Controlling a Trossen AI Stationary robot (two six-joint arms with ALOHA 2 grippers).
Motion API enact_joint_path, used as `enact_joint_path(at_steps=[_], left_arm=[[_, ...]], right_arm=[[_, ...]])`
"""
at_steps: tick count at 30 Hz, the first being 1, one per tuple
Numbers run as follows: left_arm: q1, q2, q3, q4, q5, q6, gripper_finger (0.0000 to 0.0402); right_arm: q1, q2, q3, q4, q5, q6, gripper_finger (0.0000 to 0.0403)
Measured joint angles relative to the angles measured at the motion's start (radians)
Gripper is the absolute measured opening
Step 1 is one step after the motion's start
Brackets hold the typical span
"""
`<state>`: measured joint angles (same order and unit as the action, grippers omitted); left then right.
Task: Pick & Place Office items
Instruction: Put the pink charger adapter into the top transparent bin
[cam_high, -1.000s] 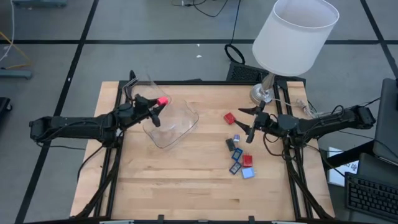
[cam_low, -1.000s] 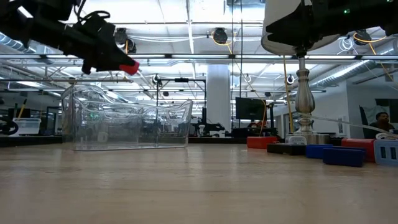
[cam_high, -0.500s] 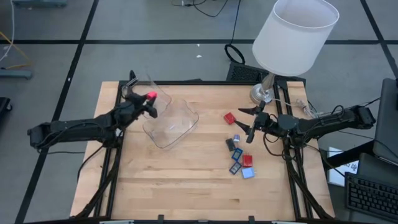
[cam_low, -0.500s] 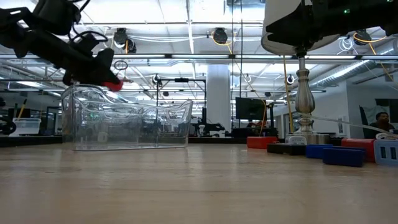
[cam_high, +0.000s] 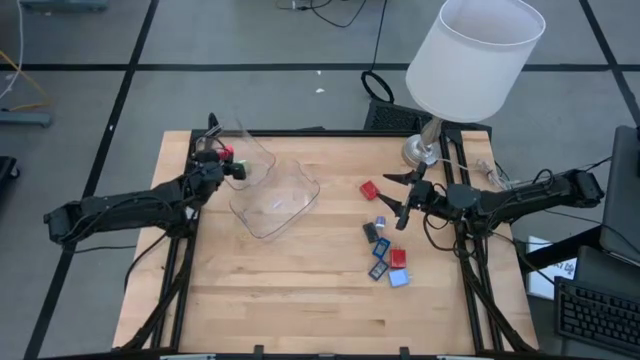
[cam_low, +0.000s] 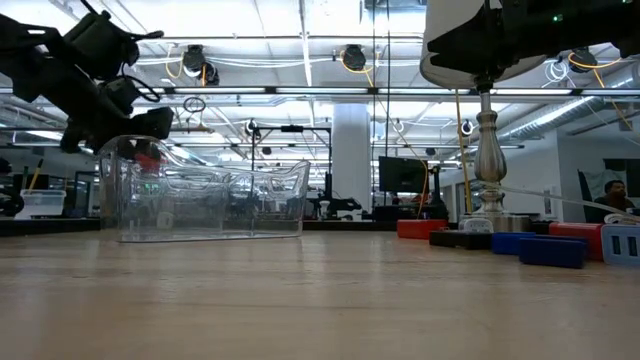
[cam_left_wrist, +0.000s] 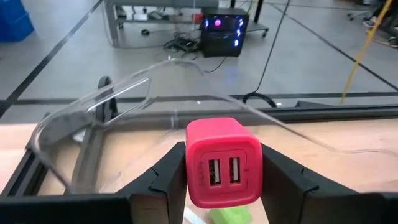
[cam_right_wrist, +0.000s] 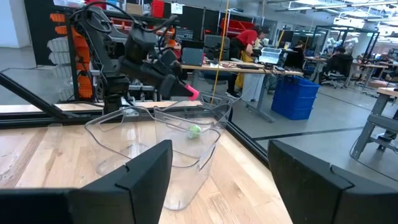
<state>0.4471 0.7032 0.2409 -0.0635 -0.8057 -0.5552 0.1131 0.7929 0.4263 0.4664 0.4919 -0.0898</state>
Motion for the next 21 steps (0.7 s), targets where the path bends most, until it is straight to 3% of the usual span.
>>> enact_joint_path(at_steps=[7, 15, 21], left_arm=[[0.022, 0.064, 0.000, -0.032, 0.002, -0.073, 0.0174], [0.024, 0.161, 0.000, -0.030, 0.003, -0.135, 0.0155], [0.024, 0.194, 0.000, -0.030, 0.000, -0.156, 0.0200]], right_arm=[[0.000, 0.000, 0.001, 0.000, 0.000, 0.000, 0.0254], [0.000, 0.000, 0.001, 0.000, 0.000, 0.001, 0.0254], [0.000, 0.000, 0.001, 0.000, 0.000, 0.000, 0.0254]])
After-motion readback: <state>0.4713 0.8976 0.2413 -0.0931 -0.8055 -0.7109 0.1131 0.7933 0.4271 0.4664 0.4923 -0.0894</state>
